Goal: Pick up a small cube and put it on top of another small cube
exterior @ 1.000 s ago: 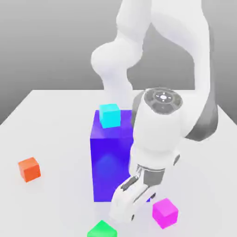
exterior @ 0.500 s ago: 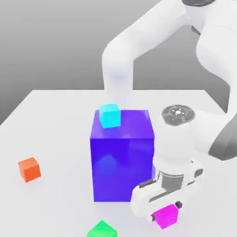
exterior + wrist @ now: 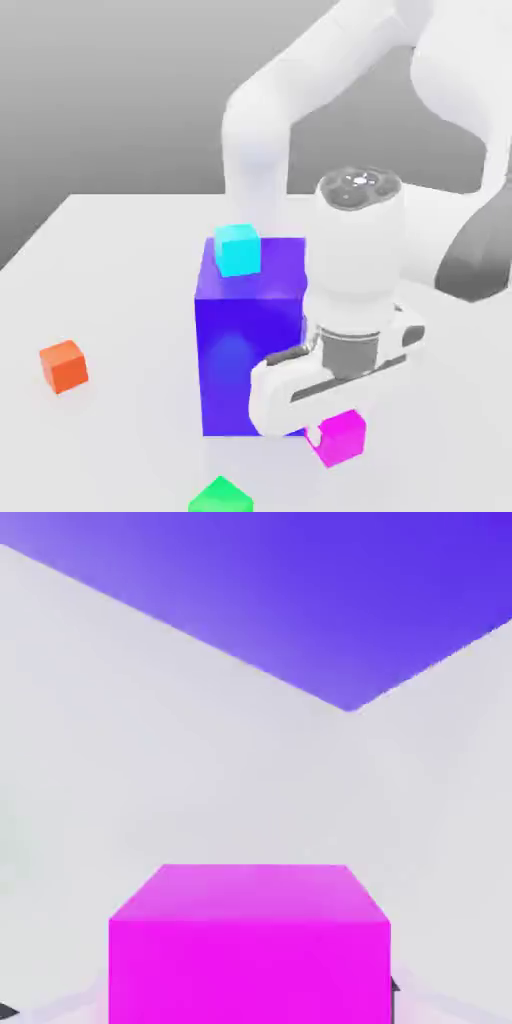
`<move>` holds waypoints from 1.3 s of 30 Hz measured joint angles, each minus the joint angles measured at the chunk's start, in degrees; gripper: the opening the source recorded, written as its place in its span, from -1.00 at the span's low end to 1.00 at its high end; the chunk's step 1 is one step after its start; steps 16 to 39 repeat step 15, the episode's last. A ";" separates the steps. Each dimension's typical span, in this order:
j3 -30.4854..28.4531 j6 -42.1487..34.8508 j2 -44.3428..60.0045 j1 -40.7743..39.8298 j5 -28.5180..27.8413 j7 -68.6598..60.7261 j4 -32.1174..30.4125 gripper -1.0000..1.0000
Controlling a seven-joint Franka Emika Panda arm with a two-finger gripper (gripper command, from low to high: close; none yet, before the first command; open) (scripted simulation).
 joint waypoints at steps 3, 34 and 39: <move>-0.87 -1.54 0.17 -5.04 -1.69 -1.13 2.22 -1.00; 6.09 0.06 3.82 -18.35 1.94 -5.81 6.90 1.00; 6.09 0.06 3.82 -18.35 1.94 -5.81 6.90 1.00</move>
